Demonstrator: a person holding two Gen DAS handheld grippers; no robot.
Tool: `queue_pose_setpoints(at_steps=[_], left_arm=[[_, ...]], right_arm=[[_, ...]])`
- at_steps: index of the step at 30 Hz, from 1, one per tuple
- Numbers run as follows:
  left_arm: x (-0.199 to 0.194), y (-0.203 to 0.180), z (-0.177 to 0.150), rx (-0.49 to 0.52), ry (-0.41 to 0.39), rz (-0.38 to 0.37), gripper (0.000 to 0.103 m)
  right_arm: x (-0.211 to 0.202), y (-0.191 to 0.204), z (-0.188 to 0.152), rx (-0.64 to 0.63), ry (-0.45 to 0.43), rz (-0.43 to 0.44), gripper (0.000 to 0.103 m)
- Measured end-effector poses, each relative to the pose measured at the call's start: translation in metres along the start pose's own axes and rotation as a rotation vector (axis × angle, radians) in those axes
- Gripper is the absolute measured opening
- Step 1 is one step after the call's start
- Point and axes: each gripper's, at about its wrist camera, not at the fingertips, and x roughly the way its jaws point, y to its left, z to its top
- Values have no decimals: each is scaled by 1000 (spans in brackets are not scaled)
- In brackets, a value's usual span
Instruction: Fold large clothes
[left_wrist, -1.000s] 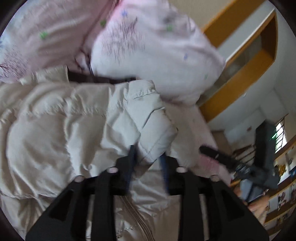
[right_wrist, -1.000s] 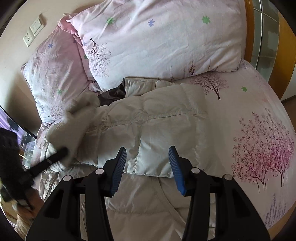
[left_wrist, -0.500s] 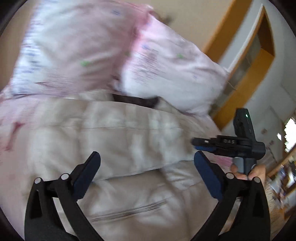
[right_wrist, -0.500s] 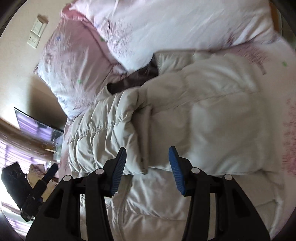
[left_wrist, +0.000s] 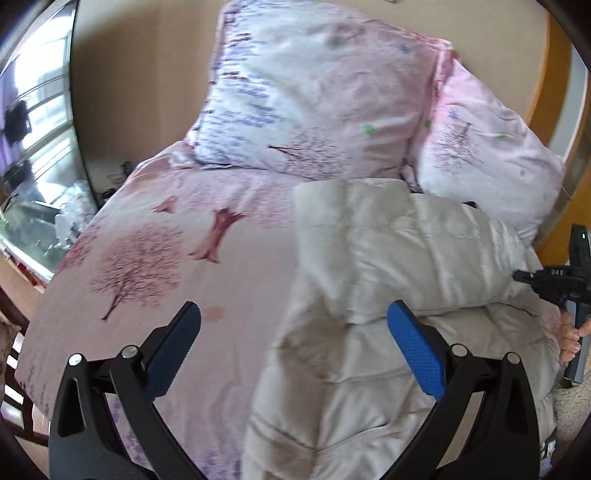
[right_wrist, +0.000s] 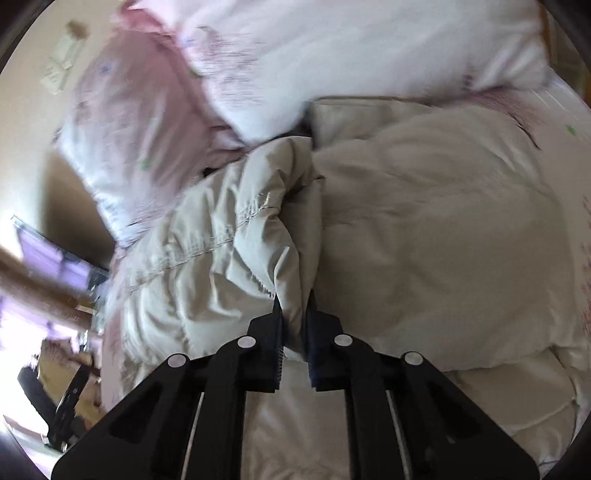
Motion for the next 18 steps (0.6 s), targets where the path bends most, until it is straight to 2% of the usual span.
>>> queue_pose_setpoints(at_steps=[3, 4, 5, 7, 9, 11, 14, 18], left_arm=[[3, 8, -2, -6, 13, 18, 101], [4, 8, -3, -3, 21, 25, 101], [5, 9, -4, 6, 31, 39, 101], [4, 10, -7, 28, 27, 53, 101], [2, 10, -9, 44, 20, 67, 101], [4, 11, -11, 57, 20, 80, 101], [6, 10, -15, 62, 8, 65, 101], [0, 1, -22, 113, -42, 41, 101]], right_arm=[[13, -5, -4, -15, 43, -52, 16], [11, -3, -4, -31, 39, -67, 22], [7, -1, -4, -36, 30, -89, 35], [-13, 3, -4, -41, -36, -127, 42], [-37, 11, -5, -79, -139, -123, 41], [-47, 20, -7, -137, -164, -80, 31], [-37, 33, -8, -200, -109, -53, 25], [4, 27, -2, -176, 25, -151, 21]])
